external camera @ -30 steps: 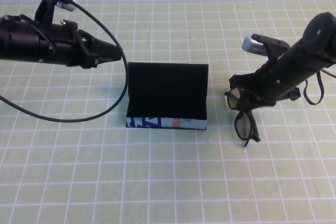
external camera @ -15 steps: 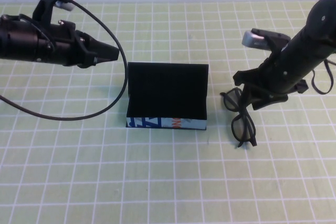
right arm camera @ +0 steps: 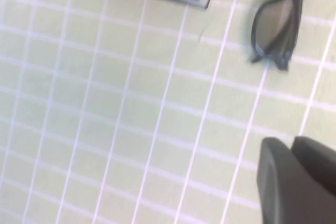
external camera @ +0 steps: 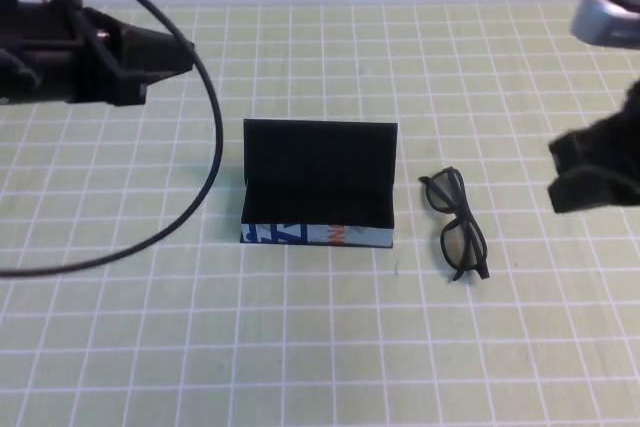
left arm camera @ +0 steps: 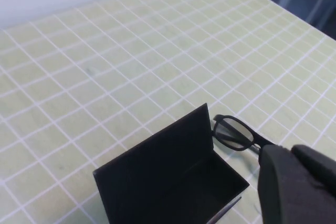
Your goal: Take glasses out of glasses case
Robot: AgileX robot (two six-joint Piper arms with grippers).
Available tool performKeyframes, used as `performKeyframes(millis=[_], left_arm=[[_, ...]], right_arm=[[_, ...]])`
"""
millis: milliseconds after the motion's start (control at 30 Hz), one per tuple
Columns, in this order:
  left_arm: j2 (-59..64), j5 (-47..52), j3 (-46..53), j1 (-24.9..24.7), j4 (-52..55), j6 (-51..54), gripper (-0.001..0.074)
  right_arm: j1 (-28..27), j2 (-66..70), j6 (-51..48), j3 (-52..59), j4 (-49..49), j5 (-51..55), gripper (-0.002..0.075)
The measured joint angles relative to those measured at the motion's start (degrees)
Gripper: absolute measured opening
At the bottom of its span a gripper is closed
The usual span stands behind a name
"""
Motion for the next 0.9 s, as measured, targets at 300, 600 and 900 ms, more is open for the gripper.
performKeyframes(millis=[300,600,900], left_arm=[[-30.0,-11.7,21.0,0.0,0.0,-1.0,-0.0004],[-60.8,-21.5,40.5,0.0,1.8,-7.9,-0.0004],[-70.6,-34.2,55.3,0.0,1.9,-8.4,-0.0004]], right_arm=[[0.1,-35.5,1.9,22.1,-1.4,-3.1,-0.0008],[0.1,-61.2,1.9,33.7,-1.6,-2.4,-0.0016],[0.1,-70.5,0.4,43.8,-2.6,-20.7,-0.0016]])
